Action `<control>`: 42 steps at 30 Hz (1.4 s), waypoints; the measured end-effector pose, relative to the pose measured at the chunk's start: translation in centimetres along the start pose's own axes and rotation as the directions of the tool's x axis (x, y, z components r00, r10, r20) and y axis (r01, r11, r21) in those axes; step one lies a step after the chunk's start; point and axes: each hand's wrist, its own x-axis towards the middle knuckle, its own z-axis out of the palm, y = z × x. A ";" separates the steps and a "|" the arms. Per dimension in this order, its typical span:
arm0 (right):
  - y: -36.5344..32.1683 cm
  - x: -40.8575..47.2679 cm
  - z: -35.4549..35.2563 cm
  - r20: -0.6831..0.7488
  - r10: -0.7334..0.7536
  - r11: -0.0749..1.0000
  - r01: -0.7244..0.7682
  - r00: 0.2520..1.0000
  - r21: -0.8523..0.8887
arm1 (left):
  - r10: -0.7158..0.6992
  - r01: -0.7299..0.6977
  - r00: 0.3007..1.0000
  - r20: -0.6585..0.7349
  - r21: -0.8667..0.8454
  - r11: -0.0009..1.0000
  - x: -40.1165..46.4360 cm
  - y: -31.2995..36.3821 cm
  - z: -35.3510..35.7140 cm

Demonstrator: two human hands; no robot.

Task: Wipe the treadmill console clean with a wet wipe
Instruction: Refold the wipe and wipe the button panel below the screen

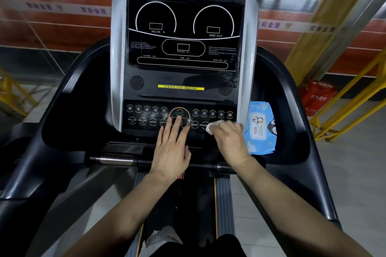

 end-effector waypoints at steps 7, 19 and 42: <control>-0.5 4.4 0.1 -0.144 0.132 0.991 -0.135 0.981 -0.011 | -0.018 0.018 1.000 -0.010 -0.015 1.000 -0.1 0.2 0.0; -1.0 6.6 0.7 -0.160 0.099 0.995 -0.098 0.982 0.016 | -0.057 0.057 0.998 -0.032 -0.004 0.998 0.2 -0.8 -0.8; -6.3 -0.4 3.0 -0.067 0.025 1.000 -0.024 0.997 0.009 | 0.029 -0.030 0.999 -0.028 -0.038 0.999 -0.6 -5.5 -2.2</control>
